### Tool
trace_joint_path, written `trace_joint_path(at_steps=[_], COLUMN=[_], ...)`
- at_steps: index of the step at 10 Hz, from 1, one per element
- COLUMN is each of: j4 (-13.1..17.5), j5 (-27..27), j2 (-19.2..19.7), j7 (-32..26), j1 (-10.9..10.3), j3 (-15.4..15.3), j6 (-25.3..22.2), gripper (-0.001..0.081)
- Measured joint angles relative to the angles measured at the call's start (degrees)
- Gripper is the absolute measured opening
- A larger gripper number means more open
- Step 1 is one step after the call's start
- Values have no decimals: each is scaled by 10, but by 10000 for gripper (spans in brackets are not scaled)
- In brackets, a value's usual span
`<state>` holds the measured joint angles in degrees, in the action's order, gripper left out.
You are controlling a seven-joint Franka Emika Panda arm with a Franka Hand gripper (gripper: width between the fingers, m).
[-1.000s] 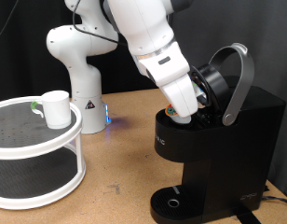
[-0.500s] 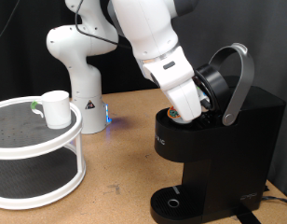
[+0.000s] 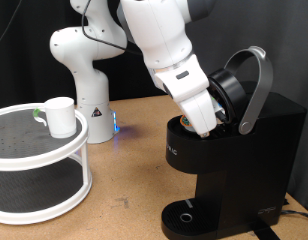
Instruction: Make a cup of coffee with the keurig machine
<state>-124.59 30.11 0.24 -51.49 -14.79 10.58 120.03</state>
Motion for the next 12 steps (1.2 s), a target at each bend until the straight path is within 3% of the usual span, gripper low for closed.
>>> trace_joint_path(at_steps=[5,8,12], j4=[1,1,-9], j5=[48,35,6], j2=[-19,-43,-46], j7=[-46,-47,-22], j1=[2,5,5], j3=[2,7,3], j6=[-10,-50,-56], gripper=[802,801,801])
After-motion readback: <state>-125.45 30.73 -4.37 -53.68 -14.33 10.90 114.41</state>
